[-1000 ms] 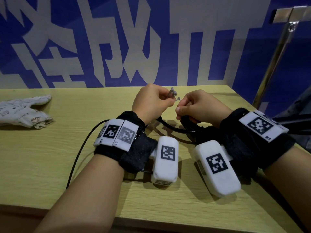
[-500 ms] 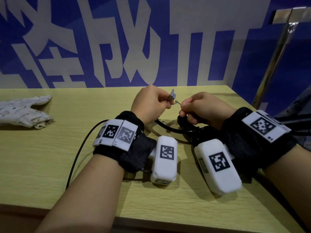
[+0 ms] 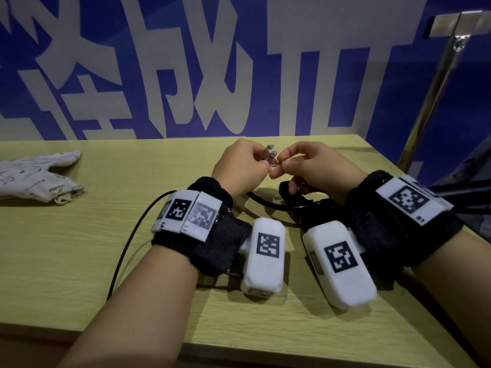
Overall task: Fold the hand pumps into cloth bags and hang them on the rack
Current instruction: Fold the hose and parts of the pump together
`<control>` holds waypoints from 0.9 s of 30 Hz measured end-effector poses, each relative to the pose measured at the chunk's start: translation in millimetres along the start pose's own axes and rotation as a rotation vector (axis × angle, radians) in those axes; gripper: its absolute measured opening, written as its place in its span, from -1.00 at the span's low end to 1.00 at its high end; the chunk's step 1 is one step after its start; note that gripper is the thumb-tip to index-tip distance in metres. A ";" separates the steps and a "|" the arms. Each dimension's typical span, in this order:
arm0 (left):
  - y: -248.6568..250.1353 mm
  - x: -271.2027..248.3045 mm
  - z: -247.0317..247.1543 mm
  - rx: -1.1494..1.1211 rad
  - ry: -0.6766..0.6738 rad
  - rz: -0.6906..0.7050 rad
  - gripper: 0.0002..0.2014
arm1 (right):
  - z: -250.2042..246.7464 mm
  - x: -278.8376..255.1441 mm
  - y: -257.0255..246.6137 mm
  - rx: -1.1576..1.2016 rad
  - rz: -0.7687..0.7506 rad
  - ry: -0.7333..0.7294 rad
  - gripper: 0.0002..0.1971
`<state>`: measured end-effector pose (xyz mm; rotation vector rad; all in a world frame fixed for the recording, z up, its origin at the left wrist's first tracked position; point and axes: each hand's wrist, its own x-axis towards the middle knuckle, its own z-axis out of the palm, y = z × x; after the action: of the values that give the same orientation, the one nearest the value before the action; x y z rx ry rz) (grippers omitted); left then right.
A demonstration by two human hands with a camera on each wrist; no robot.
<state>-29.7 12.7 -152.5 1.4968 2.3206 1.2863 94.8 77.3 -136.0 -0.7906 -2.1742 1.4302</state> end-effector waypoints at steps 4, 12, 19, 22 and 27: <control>0.0 -0.1 0.5 0.026 -0.025 -0.001 -0.79 | -0.6 0.5 0.7 -0.004 0.017 0.004 -0.84; -1.0 -1.6 0.7 0.014 -0.072 0.011 -0.80 | -2.1 3.8 3.5 -0.066 0.042 0.018 -0.91; 1.1 -1.1 2.5 0.026 -0.060 0.003 -0.83 | -1.9 7.1 4.9 -0.121 0.050 0.057 -0.92; -1.9 0.0 -0.8 -0.057 -0.043 -0.034 -0.84 | -1.8 5.1 2.3 -0.148 0.047 0.058 -0.89; -19.2 4.0 -16.0 -0.080 0.165 -0.121 -0.88 | -24.7 4.3 -4.2 -0.398 0.032 0.034 -0.70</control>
<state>-53.1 3.2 -154.1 1.2495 2.3836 1.5013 105.9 95.7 -122.5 -0.9776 -2.4644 0.9979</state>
